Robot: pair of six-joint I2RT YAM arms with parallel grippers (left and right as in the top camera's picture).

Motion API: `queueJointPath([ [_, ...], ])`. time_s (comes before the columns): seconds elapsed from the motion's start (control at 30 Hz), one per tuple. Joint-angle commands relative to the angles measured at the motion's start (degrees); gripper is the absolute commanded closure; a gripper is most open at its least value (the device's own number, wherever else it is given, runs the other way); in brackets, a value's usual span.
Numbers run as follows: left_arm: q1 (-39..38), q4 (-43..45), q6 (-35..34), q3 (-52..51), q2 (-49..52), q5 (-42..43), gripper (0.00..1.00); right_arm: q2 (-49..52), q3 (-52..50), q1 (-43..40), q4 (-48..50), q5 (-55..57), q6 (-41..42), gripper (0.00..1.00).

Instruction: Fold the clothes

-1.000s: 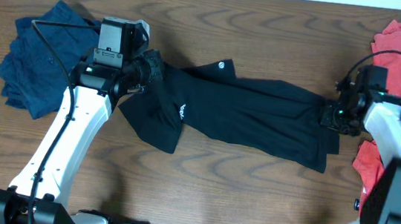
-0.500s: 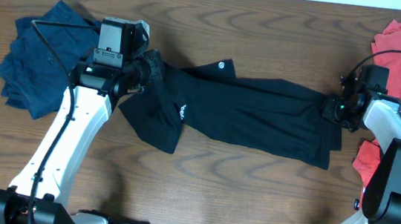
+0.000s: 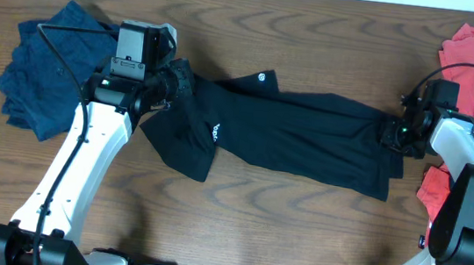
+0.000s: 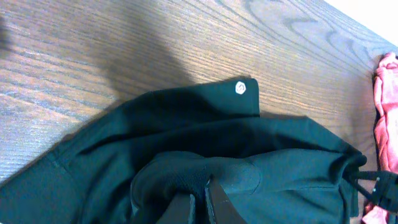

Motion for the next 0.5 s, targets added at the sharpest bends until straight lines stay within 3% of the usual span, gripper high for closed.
queueJointPath([
  [0.0, 0.15, 0.22, 0.79, 0.11, -0.2, -0.57, 0.94, 0.63, -0.2, -0.42, -1.33, -2.38, 0.44, 0.7],
  [0.3, 0.15, 0.09, 0.79, 0.11, -0.2, -0.57, 0.94, 0.66, -0.22, 1.11, -5.86, -8.35, -3.13, 0.68],
  [0.47, 0.15, 0.02, 0.79, 0.11, -0.2, -0.55, 0.94, 0.66, -0.22, 2.14, -6.27, -8.28, -3.65, 0.71],
])
